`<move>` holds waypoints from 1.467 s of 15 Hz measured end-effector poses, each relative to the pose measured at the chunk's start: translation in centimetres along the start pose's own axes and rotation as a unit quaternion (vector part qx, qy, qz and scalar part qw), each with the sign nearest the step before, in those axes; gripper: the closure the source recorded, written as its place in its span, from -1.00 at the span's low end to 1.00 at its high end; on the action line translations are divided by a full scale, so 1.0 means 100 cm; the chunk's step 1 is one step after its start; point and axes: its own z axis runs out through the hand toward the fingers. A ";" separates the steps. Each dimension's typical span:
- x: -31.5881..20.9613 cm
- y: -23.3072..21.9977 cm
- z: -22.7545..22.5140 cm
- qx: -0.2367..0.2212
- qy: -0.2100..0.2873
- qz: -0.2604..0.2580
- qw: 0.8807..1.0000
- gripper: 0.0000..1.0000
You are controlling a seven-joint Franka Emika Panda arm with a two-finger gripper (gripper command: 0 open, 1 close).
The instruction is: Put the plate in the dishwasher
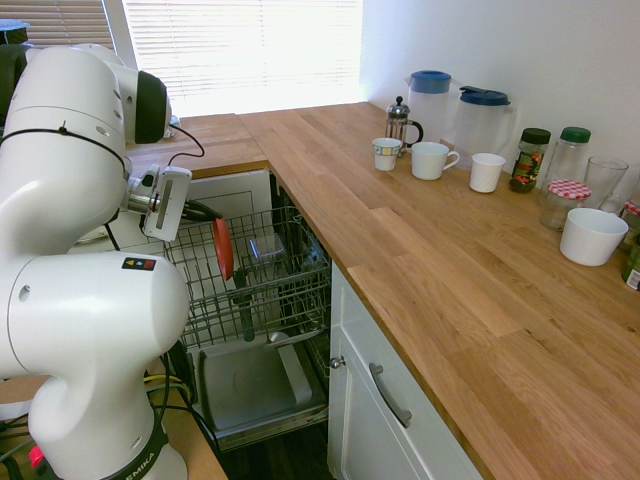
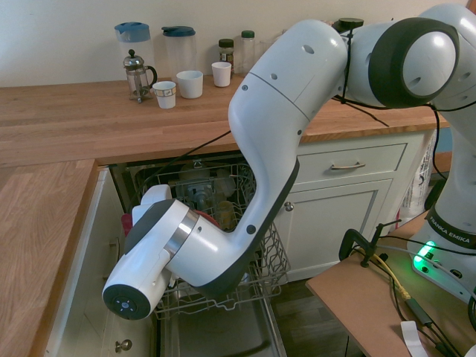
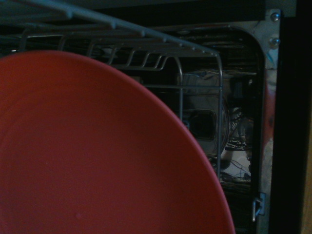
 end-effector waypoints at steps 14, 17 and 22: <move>0.001 -0.008 0.009 0.024 -0.046 0.024 0.998 -1.00; 0.011 -0.002 0.005 0.031 -0.051 0.037 0.998 -1.00; 0.034 0.017 -0.011 0.076 -0.079 0.064 0.992 -1.00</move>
